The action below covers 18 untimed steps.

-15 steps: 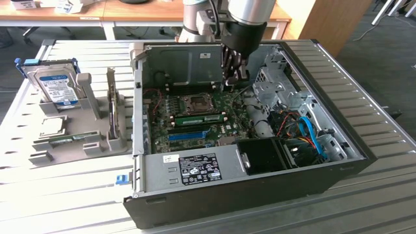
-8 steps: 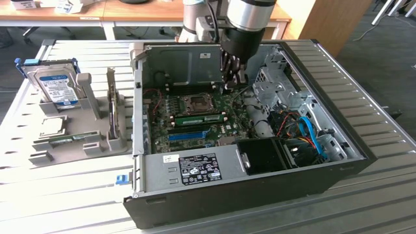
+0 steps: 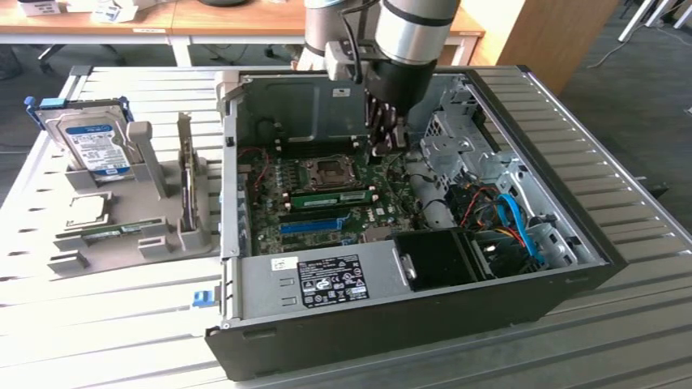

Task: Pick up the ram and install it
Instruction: 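Press down the ram until it locks into place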

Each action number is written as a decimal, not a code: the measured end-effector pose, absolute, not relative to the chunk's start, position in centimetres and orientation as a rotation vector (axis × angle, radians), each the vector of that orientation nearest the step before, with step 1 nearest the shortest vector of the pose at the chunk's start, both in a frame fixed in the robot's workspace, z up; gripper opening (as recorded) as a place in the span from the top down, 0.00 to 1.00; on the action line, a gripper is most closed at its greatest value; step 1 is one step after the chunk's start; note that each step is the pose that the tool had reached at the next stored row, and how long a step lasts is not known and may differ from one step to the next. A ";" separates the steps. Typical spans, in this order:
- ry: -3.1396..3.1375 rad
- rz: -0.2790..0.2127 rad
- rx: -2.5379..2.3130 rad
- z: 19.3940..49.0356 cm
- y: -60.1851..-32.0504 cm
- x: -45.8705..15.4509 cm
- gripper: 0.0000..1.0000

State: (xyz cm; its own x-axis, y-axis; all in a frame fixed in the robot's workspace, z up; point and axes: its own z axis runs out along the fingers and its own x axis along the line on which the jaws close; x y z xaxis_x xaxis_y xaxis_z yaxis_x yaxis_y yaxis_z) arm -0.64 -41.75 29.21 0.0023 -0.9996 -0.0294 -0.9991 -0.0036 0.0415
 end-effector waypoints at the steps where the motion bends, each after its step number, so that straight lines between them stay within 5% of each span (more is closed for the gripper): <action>1: -2.211 -0.078 2.218 29.0 -41.7 -0.6 0.89; 18: -2.211 -0.078 2.218 25.9 -41.8 -0.6 0.89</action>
State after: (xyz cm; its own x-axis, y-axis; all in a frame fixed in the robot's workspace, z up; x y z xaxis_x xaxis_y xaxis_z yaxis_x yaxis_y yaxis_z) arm -0.64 -41.75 25.94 0.0023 -0.9996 -0.0292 -0.9991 -0.0035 0.0411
